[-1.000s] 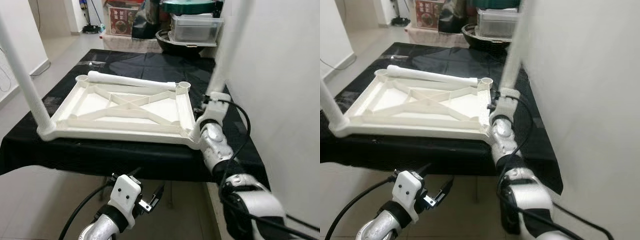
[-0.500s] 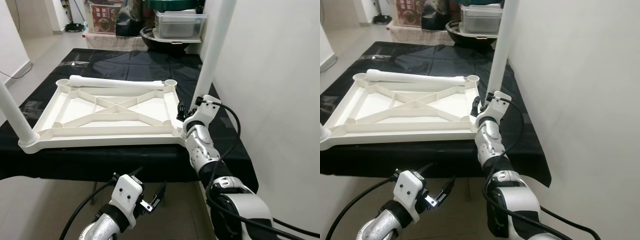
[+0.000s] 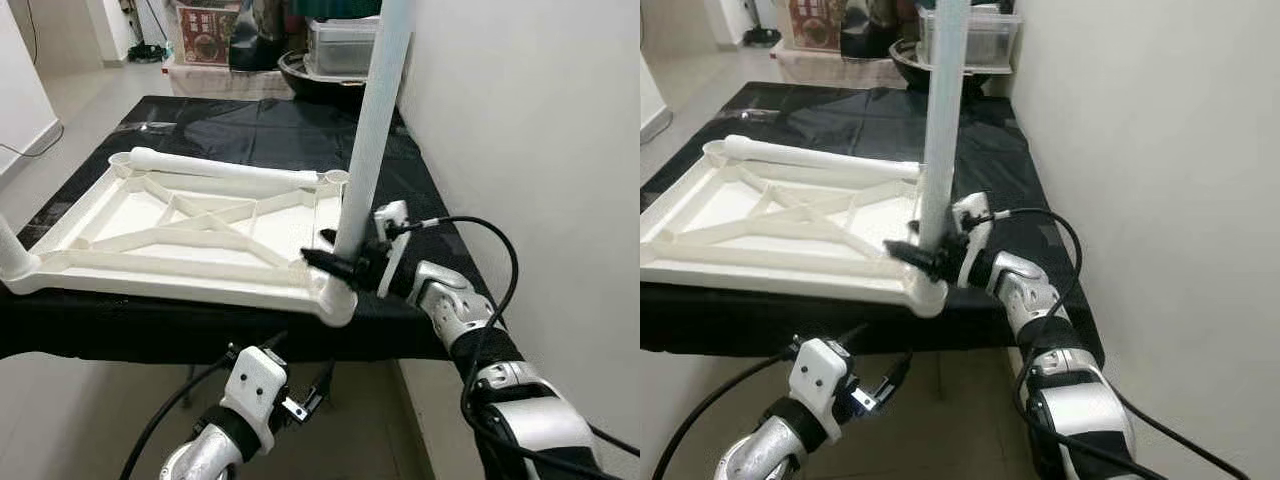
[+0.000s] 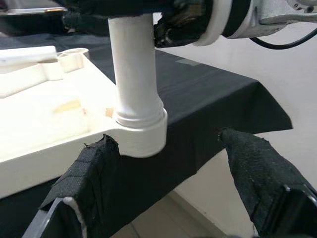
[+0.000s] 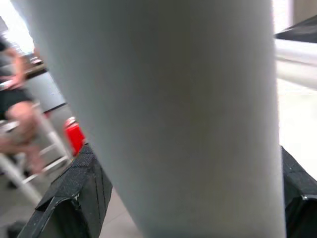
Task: Building children table
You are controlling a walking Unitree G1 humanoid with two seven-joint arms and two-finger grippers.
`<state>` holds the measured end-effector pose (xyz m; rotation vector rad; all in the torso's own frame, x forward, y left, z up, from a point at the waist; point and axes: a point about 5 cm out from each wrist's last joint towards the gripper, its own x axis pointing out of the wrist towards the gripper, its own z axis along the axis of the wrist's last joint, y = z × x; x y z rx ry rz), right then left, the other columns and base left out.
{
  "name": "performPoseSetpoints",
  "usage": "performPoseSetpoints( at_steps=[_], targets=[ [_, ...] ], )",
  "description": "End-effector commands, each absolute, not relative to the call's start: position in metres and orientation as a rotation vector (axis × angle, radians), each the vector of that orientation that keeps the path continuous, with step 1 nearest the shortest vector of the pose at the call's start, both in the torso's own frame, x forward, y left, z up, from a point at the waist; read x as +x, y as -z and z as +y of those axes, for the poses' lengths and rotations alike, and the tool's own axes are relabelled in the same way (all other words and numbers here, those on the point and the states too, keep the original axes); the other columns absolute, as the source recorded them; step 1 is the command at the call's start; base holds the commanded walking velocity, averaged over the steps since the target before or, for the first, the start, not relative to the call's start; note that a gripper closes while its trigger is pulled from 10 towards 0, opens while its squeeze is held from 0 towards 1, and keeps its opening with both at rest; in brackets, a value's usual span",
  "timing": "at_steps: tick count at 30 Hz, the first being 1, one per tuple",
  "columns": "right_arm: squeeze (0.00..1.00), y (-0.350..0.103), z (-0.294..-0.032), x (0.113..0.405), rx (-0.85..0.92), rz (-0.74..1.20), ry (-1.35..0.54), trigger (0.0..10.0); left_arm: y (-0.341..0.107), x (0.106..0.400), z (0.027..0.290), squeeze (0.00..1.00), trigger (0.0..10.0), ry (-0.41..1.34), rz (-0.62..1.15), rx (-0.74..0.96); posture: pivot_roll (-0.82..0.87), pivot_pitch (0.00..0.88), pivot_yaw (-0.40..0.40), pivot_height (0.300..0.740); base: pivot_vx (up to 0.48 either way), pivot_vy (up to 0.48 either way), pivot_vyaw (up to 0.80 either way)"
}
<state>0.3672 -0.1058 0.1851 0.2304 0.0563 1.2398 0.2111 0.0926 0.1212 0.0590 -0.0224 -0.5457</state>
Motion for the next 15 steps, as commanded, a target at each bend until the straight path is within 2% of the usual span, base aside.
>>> performPoseSetpoints(
  at_steps=[1, 3, 5, 6, 8, 9, 13, 15],
  targets=[
    [0.0, -0.195, -0.101, 0.366, 0.235, 0.032, -1.322, 10.0, -0.119, 0.21, 0.092, 0.0, 10.0, 0.548, -0.006, 0.061, 0.14, 0.073, -0.067, 0.74, 0.0, 0.0, 0.0],
    [0.0, -0.202, -0.093, 0.362, 0.221, 0.02, -1.449, 10.0, -0.119, 0.21, 0.092, 0.0, 10.0, 0.547, -0.006, 0.062, 0.14, 0.074, -0.067, 0.74, 0.0, 0.0, 0.0],
    [0.0, -0.203, -0.091, 0.36, 0.214, 0.022, -1.493, 10.0, -0.119, 0.21, 0.092, 0.0, 10.0, 0.547, -0.005, 0.063, 0.14, 0.074, -0.067, 0.74, 0.0, 0.0, 0.0],
    [0.0, -0.202, -0.086, 0.357, 0.204, 0.033, -1.535, 4.2, -0.119, 0.21, 0.092, 0.0, 10.0, 0.546, -0.005, 0.063, 0.15, 0.077, -0.069, 0.74, 0.0, 0.0, 0.0],
    [0.0, -0.202, -0.086, 0.357, 0.204, 0.033, -1.535, 4.2, -0.119, 0.21, 0.092, 0.0, 10.0, 0.546, -0.005, 0.063, 0.15, 0.077, -0.069, 0.74, 0.0, 0.0, 0.0],
    [0.0, -0.198, -0.082, 0.356, 0.188, 0.044, -1.551, 0.0, -0.119, 0.21, 0.093, 0.0, 10.0, 0.545, -0.005, 0.064, 0.15, 0.078, -0.068, 0.74, 0.0, 0.0, 0.0],
    [0.0, -0.19, -0.076, 0.36, 0.145, 0.057, -1.452, 0.0, -0.119, 0.21, 0.093, 0.0, 10.0, 0.546, -0.004, 0.065, 0.15, 0.079, -0.068, 0.74, 0.0, 0.0, 0.0],
    [0.0, -0.186, -0.077, 0.366, 0.12, 0.05, -1.333, 0.0, -0.118, 0.209, 0.093, 0.0, 10.0, 0.547, -0.004, 0.065, 0.15, 0.08, -0.069, 0.74, 0.0, 0.0, 0.0]
  ],
)
